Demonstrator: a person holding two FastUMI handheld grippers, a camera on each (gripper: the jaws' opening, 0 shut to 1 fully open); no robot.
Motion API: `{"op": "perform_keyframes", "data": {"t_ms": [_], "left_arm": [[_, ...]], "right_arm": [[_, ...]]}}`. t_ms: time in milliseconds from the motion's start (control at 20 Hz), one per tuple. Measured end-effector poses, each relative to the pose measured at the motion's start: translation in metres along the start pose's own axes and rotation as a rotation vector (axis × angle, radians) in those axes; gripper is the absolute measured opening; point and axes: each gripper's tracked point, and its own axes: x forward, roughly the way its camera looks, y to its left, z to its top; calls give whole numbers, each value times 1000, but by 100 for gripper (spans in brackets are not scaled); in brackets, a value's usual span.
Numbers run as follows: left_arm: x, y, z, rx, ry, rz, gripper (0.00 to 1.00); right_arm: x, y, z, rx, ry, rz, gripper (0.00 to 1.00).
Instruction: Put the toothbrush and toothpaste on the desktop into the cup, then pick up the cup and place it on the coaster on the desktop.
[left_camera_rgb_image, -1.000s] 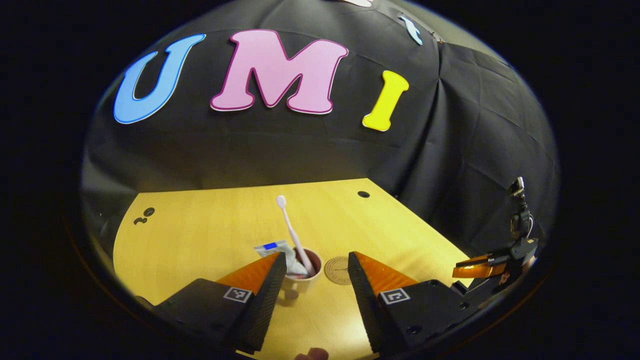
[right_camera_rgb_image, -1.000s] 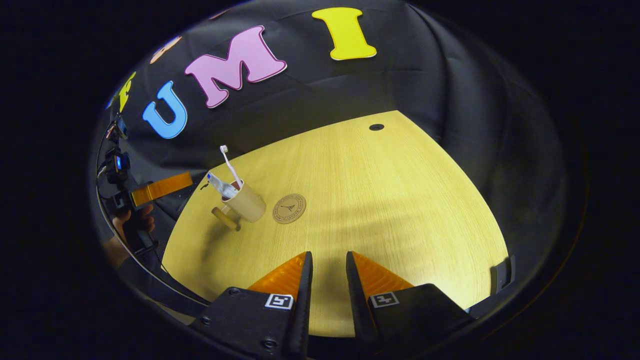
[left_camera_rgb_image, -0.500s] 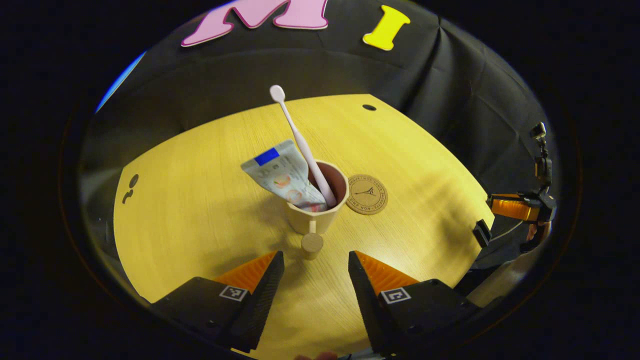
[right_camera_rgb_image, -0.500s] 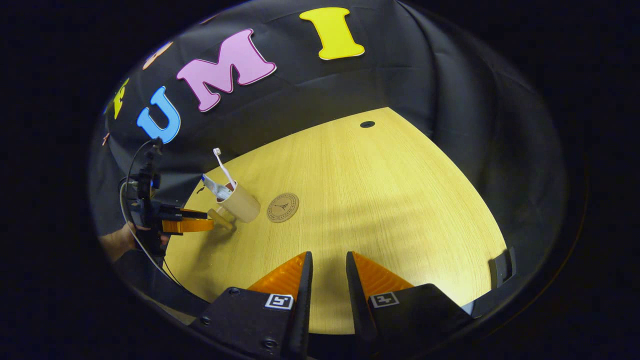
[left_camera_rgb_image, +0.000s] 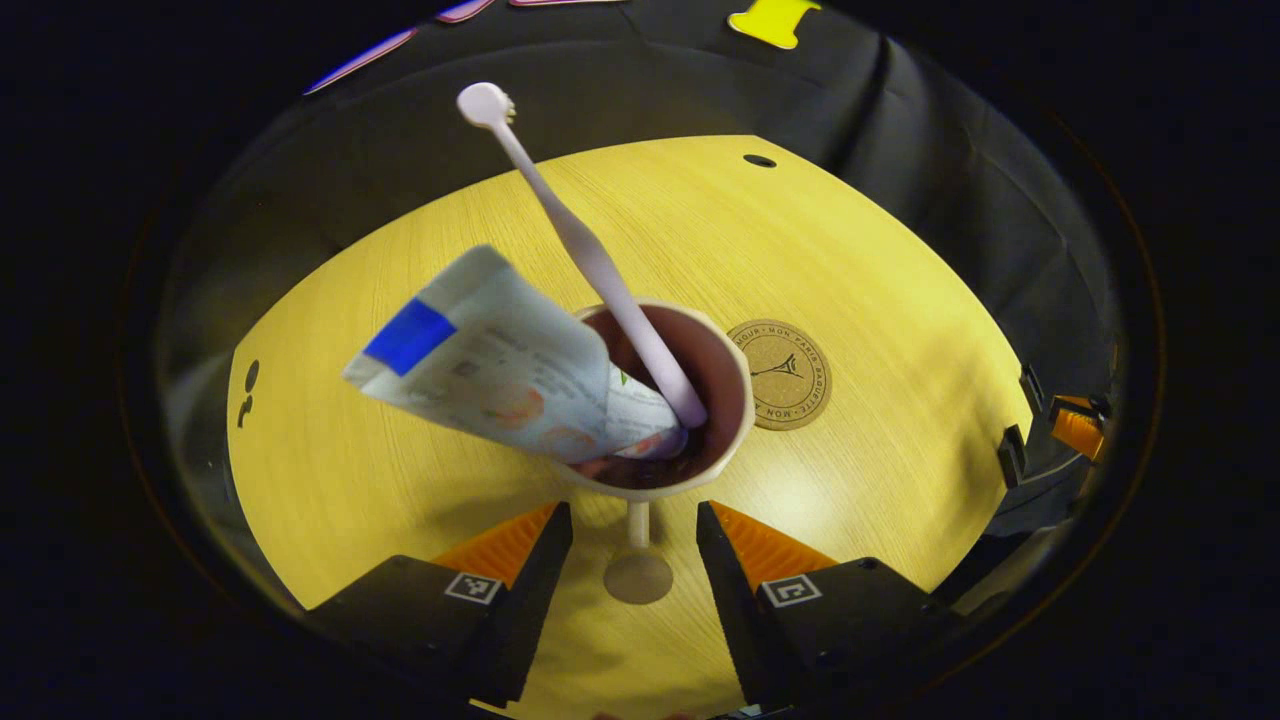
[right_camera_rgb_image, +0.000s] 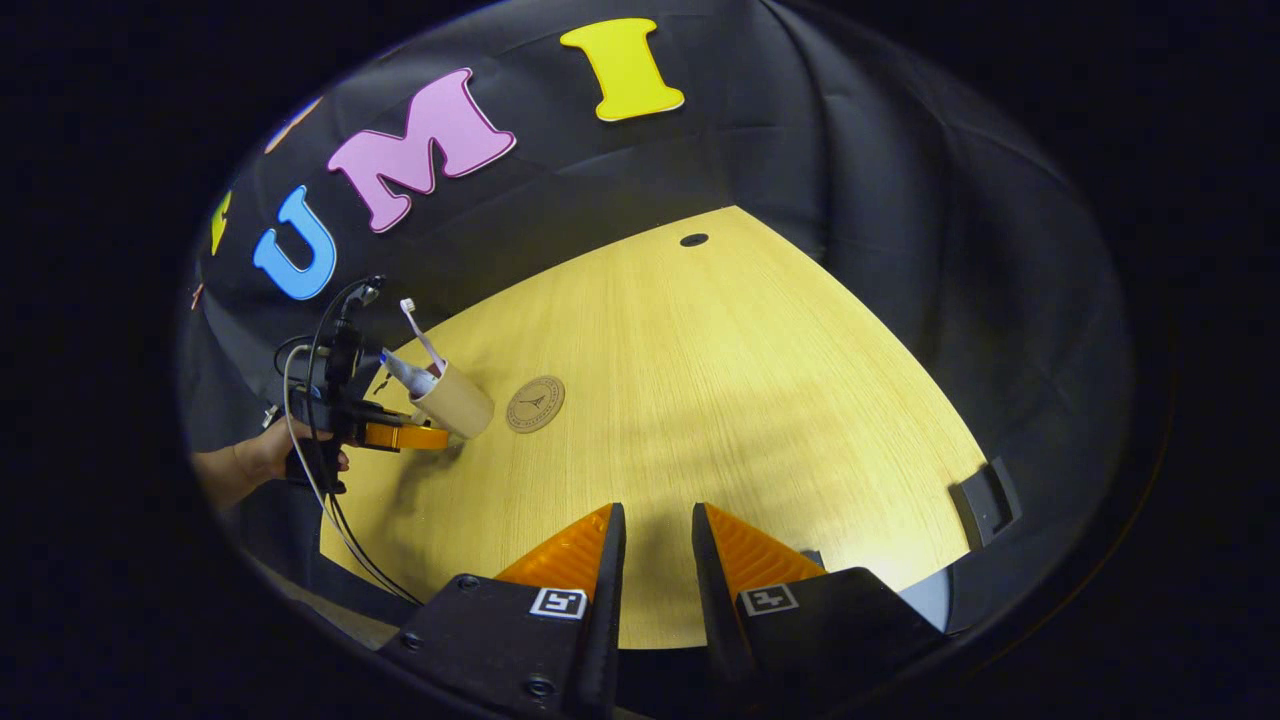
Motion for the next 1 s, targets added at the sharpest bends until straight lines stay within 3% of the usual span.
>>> {"op": "perform_keyframes", "data": {"t_ms": [200, 300, 400, 750, 900, 950, 1000], "left_arm": [[5, -2, 6, -25, 14, 10, 69], [9, -2, 1, -31, 25, 31, 37], [7, -3, 4, -51, 14, 35, 30], [-5, -15, 18, -9, -34, 45, 27], [-6, -44, 32, 1, -49, -8, 27], [-5, -56, 39, 15, -53, -24, 31], [-2, -63, 42, 30, -53, -30, 27]], "right_arm": [[-4, -3, -4, 15, 0, -8, 41], [-3, -2, -7, 11, 7, -6, 41], [-2, -1, -7, 10, 10, -1, 41], [0, -7, -4, 5, 11, -2, 41], [-1, -11, -2, 14, 8, -4, 41], [-2, -12, -1, 16, 6, -4, 41], [-3, -14, 0, 17, 5, -6, 41]]}}
